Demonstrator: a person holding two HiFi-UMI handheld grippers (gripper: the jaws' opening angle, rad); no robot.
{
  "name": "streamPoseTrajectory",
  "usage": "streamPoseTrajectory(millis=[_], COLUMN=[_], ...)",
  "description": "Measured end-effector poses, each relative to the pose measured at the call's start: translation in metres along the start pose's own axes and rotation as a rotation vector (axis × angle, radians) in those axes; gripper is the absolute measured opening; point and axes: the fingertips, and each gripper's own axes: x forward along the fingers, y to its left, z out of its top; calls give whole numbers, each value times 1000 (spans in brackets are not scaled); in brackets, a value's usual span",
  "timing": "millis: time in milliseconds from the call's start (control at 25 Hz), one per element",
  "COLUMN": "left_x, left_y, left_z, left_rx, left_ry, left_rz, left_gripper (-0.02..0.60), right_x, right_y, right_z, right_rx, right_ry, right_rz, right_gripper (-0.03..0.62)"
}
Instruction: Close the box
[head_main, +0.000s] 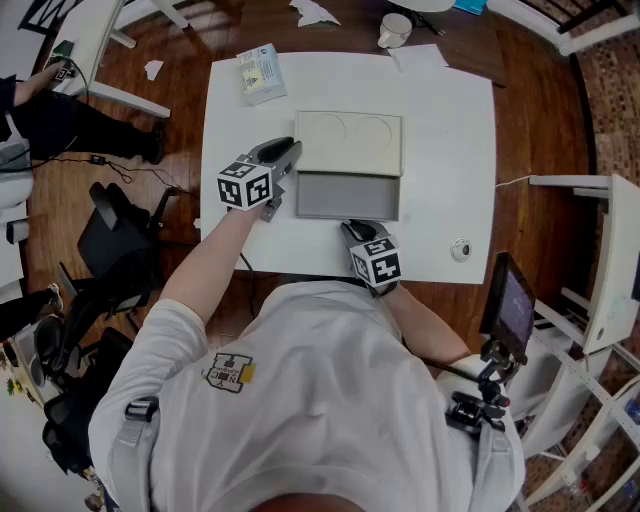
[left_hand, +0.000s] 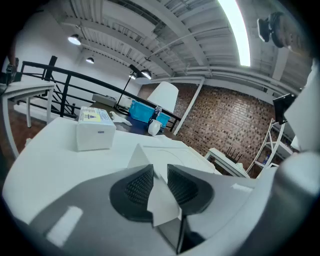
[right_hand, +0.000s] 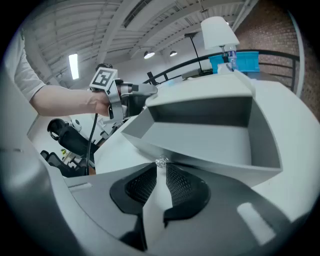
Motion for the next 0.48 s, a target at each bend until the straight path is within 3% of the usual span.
streamPoseTrajectory(millis=[480], left_x=[2], left_y=[-2], left_z=[-2], left_rx=[-35], left_ry=[36], left_rz=[-15], left_gripper=[83], right_x=[32], right_y=[-55], right_z=[81], right_rx=[133], right_ry=[-34], right_rz=[-17], right_gripper=[60])
